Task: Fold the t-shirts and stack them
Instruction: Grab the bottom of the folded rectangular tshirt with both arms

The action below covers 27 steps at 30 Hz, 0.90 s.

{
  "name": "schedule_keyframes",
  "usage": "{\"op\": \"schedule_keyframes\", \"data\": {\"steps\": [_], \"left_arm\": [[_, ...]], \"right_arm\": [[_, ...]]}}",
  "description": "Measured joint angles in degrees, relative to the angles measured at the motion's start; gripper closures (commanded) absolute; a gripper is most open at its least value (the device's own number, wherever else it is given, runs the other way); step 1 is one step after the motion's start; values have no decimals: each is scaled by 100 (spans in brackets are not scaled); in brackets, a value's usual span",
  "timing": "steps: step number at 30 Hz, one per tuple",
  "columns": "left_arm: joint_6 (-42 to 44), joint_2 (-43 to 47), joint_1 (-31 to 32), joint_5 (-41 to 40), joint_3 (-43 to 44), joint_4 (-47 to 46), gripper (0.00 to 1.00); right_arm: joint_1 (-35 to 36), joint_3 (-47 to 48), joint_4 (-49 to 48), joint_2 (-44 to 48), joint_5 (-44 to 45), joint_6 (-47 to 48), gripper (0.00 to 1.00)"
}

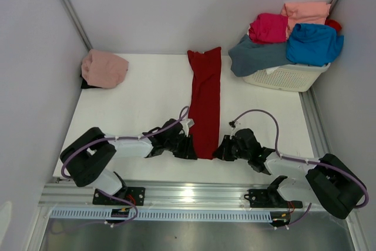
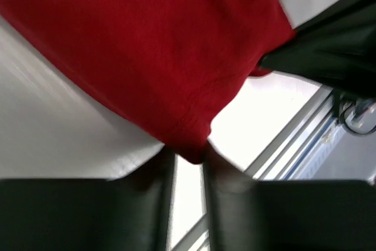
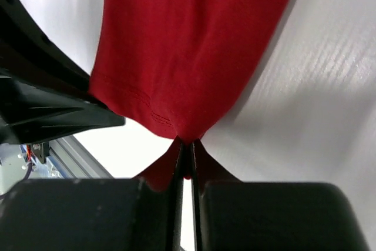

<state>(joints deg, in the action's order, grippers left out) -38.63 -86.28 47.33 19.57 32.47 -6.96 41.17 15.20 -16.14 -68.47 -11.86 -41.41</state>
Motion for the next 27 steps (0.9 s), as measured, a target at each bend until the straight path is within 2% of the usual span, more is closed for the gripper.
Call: {"op": "schedule_keyframes", "data": {"steps": [1,2,15,27], "left_arm": [[42,-26,0,35,0,70,96],[63,-42,0,68,2,129,99],[299,229,0,13,170,935,99],[428,566,0,13,291,1370,99]], "right_arm": [[0,26,11,0,2,17,96],[0,52,26,0,4,39,98],[-4,380,356,0,17,306,100],[-4,780,1193,393,-28,612,100]]}}
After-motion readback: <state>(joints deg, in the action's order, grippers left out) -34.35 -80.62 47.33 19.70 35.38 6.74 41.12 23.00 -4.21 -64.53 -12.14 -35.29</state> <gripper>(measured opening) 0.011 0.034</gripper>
